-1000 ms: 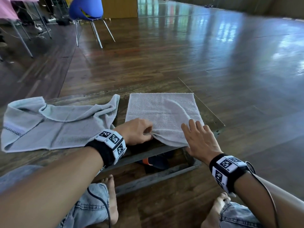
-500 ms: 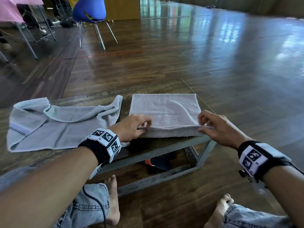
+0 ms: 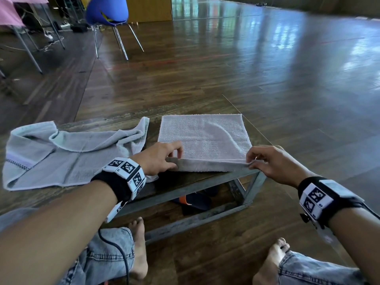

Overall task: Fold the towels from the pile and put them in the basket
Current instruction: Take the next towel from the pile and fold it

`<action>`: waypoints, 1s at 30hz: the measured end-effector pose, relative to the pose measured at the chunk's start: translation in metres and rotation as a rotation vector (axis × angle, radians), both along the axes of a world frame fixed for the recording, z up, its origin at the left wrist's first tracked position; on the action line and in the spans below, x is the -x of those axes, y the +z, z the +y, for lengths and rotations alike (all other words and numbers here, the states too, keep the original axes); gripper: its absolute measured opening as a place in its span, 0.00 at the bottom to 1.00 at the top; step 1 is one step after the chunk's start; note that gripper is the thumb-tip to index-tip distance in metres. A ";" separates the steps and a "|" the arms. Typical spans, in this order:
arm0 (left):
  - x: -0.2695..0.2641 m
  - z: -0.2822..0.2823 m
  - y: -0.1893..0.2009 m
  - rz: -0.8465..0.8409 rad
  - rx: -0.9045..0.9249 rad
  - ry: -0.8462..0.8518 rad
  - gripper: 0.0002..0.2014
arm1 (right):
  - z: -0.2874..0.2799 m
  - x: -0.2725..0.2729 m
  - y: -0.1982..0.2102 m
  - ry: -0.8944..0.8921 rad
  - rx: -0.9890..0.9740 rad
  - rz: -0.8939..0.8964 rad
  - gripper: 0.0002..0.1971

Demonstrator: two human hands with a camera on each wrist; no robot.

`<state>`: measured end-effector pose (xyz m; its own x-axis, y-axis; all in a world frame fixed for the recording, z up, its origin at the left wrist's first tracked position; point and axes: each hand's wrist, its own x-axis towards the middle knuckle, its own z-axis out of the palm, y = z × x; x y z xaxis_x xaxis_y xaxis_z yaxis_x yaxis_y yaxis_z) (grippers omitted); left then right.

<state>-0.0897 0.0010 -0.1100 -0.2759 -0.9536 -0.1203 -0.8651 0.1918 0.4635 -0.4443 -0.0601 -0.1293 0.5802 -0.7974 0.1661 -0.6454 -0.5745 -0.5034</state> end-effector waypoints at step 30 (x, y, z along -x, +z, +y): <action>-0.009 0.002 0.021 -0.194 -0.172 -0.009 0.05 | -0.009 0.011 0.002 -0.068 -0.032 0.242 0.03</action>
<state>-0.0808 0.0028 -0.0892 -0.2407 -0.9119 -0.3323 -0.9394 0.1328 0.3161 -0.4550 -0.0692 -0.1277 0.5448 -0.8386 0.0029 -0.7861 -0.5119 -0.3463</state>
